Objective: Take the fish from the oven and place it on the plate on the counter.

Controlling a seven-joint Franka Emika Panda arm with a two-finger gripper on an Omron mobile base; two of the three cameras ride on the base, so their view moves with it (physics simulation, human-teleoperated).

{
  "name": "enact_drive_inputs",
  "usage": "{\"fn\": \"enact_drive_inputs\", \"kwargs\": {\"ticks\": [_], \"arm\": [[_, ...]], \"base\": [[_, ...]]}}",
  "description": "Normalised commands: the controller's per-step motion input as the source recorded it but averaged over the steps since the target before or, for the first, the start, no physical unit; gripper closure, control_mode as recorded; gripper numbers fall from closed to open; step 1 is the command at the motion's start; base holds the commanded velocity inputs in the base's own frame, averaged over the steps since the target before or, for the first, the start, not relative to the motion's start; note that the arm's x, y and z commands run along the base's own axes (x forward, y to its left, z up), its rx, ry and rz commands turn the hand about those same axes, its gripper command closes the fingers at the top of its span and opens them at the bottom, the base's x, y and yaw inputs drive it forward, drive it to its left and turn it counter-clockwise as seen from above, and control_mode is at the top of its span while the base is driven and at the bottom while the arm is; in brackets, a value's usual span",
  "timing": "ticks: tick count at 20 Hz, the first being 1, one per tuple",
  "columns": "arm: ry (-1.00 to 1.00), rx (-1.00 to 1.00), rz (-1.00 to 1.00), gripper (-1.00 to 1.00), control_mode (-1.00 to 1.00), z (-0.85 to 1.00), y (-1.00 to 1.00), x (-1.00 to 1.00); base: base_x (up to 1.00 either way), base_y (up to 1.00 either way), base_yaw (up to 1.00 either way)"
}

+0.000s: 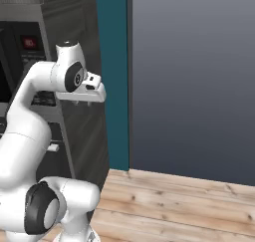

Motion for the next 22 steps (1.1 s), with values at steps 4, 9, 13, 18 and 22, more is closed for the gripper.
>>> {"fn": "enact_drive_inputs", "kwargs": {"ticks": [4,9,13,18,22], "arm": [[-0.20,-0.16,0.04,-1.00,-1.00,-0.01,0.47,-0.23],[-0.36,-0.28,0.23,-1.00,-1.00,-0.55,1.00,-0.70],[-0.21,-0.19,0.22,-1.00,-1.00,-0.54,1.00,-0.63],[0.00,-0.13,0.23,-1.00,-1.00,-0.35,0.98,-0.17],[0.04,-0.23,0.26,-1.00,-1.00,-0.18,1.00,0.00]], "base": [[0.00,0.00,0.00],[0.00,0.00,0.00],[0.00,0.00,0.00],[0.00,0.00,0.00],[0.00,0.00,0.00]]}}
